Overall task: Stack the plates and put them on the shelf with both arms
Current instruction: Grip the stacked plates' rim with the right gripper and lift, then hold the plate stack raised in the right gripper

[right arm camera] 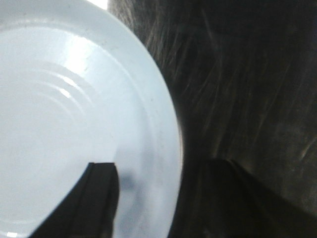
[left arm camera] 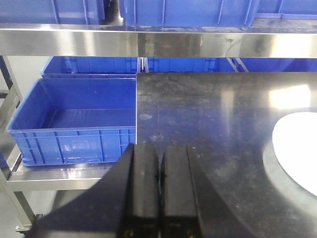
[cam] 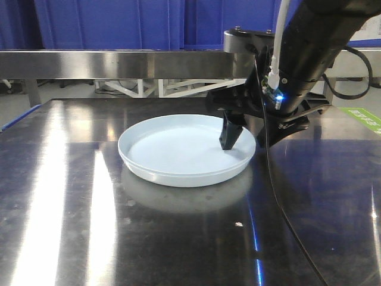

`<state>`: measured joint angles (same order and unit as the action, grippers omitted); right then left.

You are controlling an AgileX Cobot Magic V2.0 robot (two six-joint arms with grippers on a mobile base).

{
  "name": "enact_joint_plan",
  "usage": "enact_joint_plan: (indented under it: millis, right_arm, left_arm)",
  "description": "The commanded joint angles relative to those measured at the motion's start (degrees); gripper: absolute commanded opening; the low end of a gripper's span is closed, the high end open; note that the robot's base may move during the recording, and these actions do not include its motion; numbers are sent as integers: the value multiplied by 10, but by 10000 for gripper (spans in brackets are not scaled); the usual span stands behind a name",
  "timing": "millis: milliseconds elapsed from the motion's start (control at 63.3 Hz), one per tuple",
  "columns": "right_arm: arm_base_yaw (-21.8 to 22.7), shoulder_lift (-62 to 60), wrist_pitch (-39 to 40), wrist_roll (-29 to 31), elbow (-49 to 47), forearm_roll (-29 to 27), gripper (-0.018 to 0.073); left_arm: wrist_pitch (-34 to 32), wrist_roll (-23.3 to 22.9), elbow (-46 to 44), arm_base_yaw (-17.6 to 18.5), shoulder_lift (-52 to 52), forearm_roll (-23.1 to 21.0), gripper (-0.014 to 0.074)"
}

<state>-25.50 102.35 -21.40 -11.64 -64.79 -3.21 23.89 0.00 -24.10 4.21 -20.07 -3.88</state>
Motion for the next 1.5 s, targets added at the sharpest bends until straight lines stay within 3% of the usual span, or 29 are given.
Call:
enact_joint_plan:
  millis: [0,95,158,790,1122,1486]
  right_arm:
    - [-1,-28,28,4,-19,-1,265]
    - [-1,-28,29,4,-19,-1,32]
    - [-1,-28,29,4,-24,-1,75]
    - [-1,-167,10,4,-133,-1,48]
    - [-18,-250,-75,4,-121,-1,48]
    - [-28,-349,49,4,24,-1,48]
  left_arm:
    - [-50,0,-16,3,-3,-1,99]
    - [-50,0,-16,3,-3,-1,99]
    - [-50,0,-16,3,-3,-1,99]
    - [-50,0,-16,3,-3,-1,99]
    - [-50,0,-16,3,-3,-1,99]
    - [-50,0,-16,3,-3,-1,99]
